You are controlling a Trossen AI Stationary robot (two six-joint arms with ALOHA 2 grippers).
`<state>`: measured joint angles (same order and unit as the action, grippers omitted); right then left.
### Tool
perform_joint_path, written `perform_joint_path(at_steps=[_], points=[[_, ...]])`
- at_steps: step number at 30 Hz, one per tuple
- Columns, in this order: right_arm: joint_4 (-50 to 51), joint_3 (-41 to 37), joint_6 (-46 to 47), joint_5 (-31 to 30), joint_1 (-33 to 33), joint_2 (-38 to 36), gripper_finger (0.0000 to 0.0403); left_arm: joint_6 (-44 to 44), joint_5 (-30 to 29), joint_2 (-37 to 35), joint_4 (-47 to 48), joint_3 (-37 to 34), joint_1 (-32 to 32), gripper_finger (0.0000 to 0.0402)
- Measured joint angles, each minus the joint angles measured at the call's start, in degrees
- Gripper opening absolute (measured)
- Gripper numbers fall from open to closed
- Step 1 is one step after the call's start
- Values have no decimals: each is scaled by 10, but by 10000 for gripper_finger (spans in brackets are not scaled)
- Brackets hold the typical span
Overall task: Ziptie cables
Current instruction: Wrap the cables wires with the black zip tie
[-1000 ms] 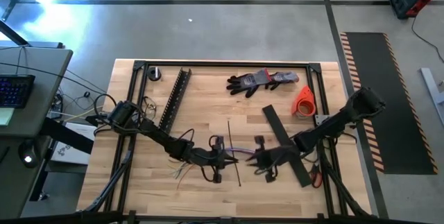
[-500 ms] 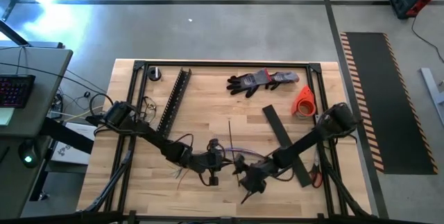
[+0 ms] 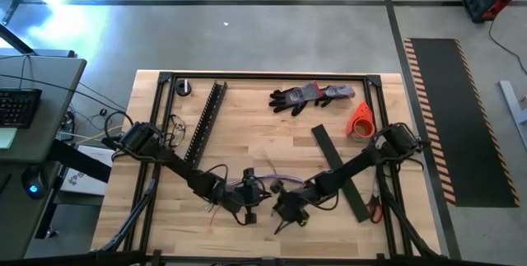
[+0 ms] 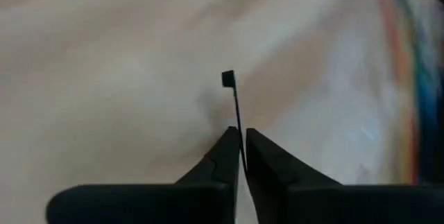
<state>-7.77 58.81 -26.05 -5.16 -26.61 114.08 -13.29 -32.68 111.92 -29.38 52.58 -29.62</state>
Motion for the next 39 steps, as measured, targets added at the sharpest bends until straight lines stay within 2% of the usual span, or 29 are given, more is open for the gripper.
perform_joint_path(at_steps=[4, 7, 12, 15, 17, 19, 23, 29, 34, 39], points=[[23, -15, 96, -56, -4, -14, 1, -14, 1, 3, -15, 0, 7, 1], [-29, -81, 158, -71, -4, -54, 0, 6, 23, 9, -28, 0, 12, 12], [-308, -240, 230, -117, -4, -140, 0, 44, 38, 25, -49, 0, 23, 63], [-475, -316, 258, -161, -5, -157, 0, 62, 37, 37, -85, 0, 38, 100], [-557, -346, 269, -176, -4, -159, 0, 69, 37, 47, -116, 0, 51, 121], [-596, -359, 280, -189, -4, -159, 0, 74, 41, 55, -143, 0, 65, 138], [-599, -354, 286, -194, -4, -159, 0, 79, 94, 76, -202, 0, 90, 155], [-557, -326, 273, -189, -4, -159, 0, 86, 100, 102, -218, 21, 102, 148], [-516, -314, 275, -189, -4, -159, 0, 105, 87, 98, -219, 34, 91, 112], [-484, -305, 280, -188, -4, -159, 0, 114, 75, 98, -219, 42, 86, 56]])
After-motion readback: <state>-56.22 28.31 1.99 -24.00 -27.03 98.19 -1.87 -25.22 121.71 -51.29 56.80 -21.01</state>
